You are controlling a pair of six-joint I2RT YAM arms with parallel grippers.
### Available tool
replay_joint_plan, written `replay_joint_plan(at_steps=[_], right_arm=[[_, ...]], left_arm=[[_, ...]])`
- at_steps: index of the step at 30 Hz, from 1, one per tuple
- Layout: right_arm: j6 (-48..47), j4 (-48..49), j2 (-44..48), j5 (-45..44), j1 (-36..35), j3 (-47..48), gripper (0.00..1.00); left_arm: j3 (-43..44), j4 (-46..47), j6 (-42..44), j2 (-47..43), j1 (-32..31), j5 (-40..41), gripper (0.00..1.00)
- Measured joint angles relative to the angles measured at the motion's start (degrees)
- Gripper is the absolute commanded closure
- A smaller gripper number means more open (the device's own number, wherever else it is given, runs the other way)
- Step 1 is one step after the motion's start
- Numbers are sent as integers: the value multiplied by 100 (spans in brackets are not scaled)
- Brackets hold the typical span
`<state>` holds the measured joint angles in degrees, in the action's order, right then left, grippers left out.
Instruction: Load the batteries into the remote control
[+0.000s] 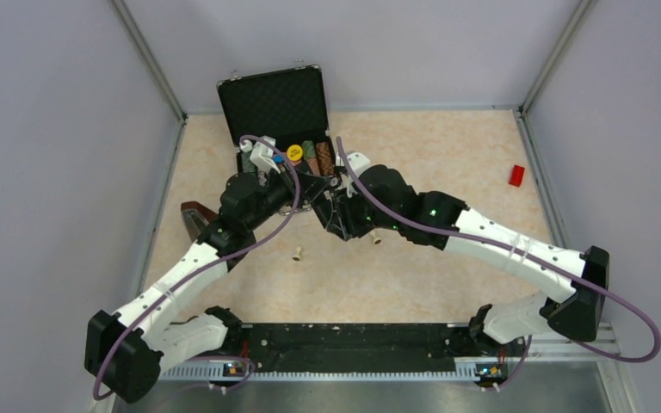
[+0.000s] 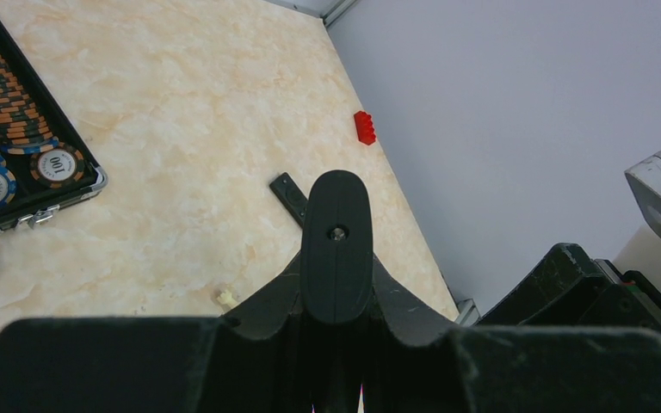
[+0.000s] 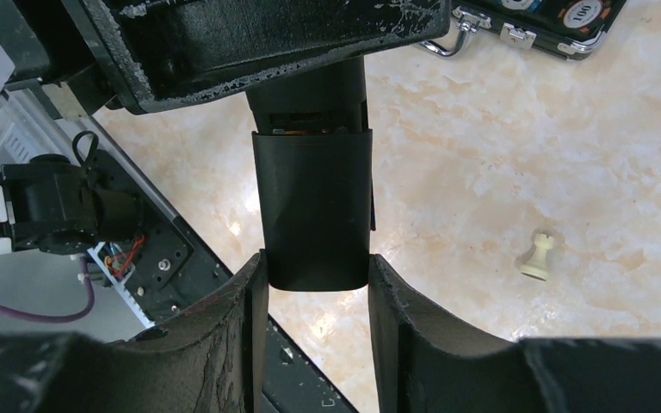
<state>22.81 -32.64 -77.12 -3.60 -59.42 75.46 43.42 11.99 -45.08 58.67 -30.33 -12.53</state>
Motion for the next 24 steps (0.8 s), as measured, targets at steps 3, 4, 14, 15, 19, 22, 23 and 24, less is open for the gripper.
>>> replay_joint_plan(at_steps=[3,4,14,15,19,22,23,24], right_arm=[[-2,-2,-44,-20,0,0,69],[-2,-2,-59,-31,0,0,69],[-7,4,-170,-68,-2,0,69],[-7,4,-177,-68,-2,0,69],[-7,4,-188,-68,-7,0,69],[-7,7,-203,-68,-7,0,69],[-7,7,-210,-66,-9,0,69],[-7,7,-214,-66,-9,0,69]], left_arm=[[0,-20,0,2,0,-4,100],[4,-17,0,9,0,-7,100],[28,-26,-2,85,-4,-50,100],[35,-26,0,85,-4,-55,100],[42,-24,0,85,-4,-79,100],[42,-26,0,85,-4,-120,100],[42,-26,2,85,-4,-138,100],[42,-26,2,85,-4,-151,100]])
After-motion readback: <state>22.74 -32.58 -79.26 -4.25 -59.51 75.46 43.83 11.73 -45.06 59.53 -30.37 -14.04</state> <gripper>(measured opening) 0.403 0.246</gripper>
